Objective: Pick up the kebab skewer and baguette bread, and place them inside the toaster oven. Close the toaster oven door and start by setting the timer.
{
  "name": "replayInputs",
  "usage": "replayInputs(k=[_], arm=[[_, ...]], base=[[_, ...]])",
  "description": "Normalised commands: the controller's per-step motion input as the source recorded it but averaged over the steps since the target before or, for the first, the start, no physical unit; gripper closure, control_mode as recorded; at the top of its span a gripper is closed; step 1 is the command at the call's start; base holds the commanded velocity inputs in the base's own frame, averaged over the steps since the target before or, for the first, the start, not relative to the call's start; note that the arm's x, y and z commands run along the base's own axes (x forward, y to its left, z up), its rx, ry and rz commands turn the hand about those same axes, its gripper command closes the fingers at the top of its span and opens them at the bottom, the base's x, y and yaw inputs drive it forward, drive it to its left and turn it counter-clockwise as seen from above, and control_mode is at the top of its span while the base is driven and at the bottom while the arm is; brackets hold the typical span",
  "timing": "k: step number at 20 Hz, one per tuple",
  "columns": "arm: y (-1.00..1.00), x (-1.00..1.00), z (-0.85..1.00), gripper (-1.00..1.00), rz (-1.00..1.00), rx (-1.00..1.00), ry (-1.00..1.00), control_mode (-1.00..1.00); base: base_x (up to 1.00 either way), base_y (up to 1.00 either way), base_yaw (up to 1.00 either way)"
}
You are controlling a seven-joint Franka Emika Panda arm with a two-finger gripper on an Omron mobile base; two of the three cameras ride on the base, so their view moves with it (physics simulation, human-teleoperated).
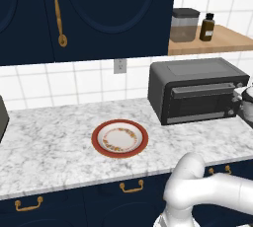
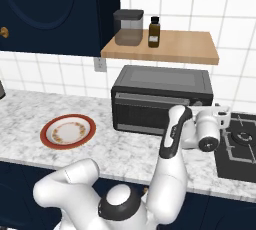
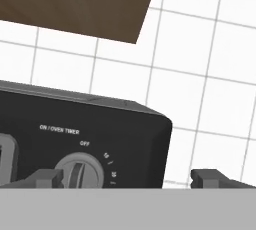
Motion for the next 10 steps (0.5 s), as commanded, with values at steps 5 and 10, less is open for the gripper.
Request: replayInputs(k=[5, 10], arm=[[-0.01, 0.04, 0.00, -1.00, -0.15, 0.00, 0.00, -1.00], [-0.16, 0.00, 0.00, 1.00, -0.10, 0.00, 0.00, -1.00]], base=[[0.00, 0.00, 0.00], [0.00, 0.00, 0.00]])
